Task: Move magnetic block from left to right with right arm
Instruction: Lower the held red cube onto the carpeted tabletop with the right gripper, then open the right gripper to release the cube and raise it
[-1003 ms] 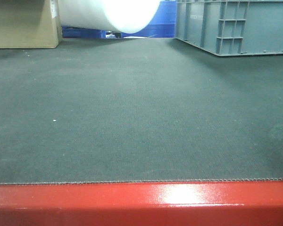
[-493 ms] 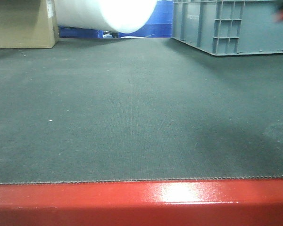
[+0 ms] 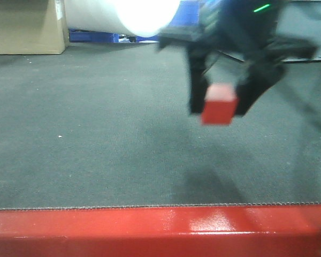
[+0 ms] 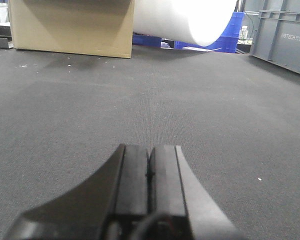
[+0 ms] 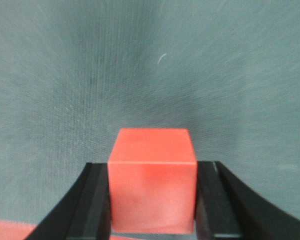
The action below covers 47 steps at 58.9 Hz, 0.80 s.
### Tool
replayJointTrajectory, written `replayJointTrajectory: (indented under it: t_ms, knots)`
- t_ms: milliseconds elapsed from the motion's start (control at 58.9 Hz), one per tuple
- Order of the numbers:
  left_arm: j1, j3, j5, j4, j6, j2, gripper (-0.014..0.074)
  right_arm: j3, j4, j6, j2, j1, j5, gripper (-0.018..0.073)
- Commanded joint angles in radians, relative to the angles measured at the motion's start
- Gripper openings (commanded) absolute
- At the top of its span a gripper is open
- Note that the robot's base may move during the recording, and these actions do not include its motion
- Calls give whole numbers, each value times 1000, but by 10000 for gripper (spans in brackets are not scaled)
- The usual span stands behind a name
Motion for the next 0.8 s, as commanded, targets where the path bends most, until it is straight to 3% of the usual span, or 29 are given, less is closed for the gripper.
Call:
replayJointTrajectory:
  t_ms: [0, 272, 782]
  knots:
    - [-4, 9, -88, 0, -4, -5, -116, -138, -23, 11, 42, 19, 61, 307]
    - [-4, 9, -88, 0, -4, -5, -116, -356, -18, 59, 220, 49, 193, 307]
    - [-4, 9, -88, 0, -4, -5, -116, -364, 20, 87, 240, 49, 124, 307]
